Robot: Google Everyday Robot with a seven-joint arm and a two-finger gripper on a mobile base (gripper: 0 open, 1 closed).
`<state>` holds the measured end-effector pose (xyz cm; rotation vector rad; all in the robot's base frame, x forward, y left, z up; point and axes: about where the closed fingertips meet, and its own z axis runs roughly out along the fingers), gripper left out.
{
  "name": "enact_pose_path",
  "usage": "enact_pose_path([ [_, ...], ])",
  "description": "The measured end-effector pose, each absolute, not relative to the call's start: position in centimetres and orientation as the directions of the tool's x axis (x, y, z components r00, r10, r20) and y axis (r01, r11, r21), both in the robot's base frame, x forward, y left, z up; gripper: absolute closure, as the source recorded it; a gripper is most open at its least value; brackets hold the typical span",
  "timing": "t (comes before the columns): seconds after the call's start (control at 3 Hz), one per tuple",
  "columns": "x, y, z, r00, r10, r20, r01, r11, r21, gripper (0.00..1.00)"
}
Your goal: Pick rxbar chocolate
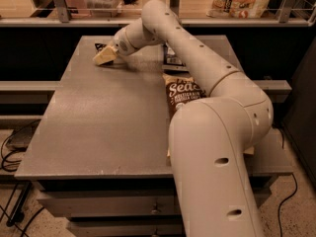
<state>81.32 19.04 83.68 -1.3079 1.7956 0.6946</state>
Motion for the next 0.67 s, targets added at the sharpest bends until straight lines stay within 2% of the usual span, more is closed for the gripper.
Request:
enact_pose_path([
  [0.67, 81.31, 19.05, 83.68, -0.154, -0.514, -0.844, -0.948, 0.317, -0.020, 0.13],
])
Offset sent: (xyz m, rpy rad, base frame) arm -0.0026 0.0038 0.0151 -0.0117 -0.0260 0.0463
